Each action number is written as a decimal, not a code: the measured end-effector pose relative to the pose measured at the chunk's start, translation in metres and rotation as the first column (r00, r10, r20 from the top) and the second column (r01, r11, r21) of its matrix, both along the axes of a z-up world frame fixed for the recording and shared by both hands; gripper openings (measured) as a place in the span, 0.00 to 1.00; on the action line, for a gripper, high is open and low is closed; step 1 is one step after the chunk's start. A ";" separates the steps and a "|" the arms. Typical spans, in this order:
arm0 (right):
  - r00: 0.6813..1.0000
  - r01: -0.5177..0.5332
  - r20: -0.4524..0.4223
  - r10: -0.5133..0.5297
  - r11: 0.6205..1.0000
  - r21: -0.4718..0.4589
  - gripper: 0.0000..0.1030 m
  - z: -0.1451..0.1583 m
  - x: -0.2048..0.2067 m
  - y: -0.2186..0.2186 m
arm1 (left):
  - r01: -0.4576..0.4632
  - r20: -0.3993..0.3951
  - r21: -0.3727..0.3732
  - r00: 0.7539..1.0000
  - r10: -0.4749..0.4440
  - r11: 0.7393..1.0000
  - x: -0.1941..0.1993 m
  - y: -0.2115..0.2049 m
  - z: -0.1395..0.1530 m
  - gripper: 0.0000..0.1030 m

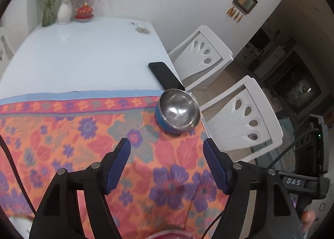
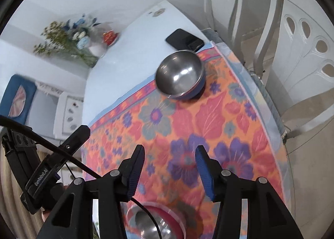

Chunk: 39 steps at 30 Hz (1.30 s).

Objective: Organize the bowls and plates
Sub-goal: 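Open both grippers and move them to the blue steel bowl, then grasp the blue steel bowl rim with both grippers and lift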

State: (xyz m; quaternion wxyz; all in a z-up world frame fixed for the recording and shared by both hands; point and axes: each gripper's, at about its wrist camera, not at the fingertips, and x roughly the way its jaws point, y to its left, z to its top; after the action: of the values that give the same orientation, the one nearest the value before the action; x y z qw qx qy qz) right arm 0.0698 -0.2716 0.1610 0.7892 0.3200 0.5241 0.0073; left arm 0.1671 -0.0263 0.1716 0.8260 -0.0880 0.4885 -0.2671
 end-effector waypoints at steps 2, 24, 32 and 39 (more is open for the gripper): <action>1.000 0.018 -0.012 -0.018 1.000 -0.017 0.47 -0.010 0.019 -0.010 | 0.007 -0.036 -0.007 0.999 -0.007 1.000 0.020 -0.010 -0.013 0.68; 0.995 -0.039 -0.093 0.024 0.986 -0.161 0.39 -0.122 0.146 -0.043 | 0.090 -0.269 -0.031 0.958 -0.095 0.995 0.131 -0.088 -0.145 0.31; 0.994 -0.064 -0.093 0.050 0.986 -0.154 0.20 -0.132 0.151 -0.041 | 0.114 -0.264 0.004 0.958 -0.109 0.993 0.129 -0.095 -0.153 0.17; 0.995 -0.061 -0.085 0.046 0.982 -0.177 0.20 -0.104 0.136 -0.034 | 0.122 -0.240 -0.013 0.963 -0.121 0.992 0.112 -0.091 -0.128 0.17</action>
State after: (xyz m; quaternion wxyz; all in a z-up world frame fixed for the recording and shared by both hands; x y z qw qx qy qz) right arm 0.2062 -0.3057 0.0567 0.7927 0.2334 0.5622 -0.0317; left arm 0.2794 -0.1175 0.0437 0.7428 -0.0890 0.5897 -0.3043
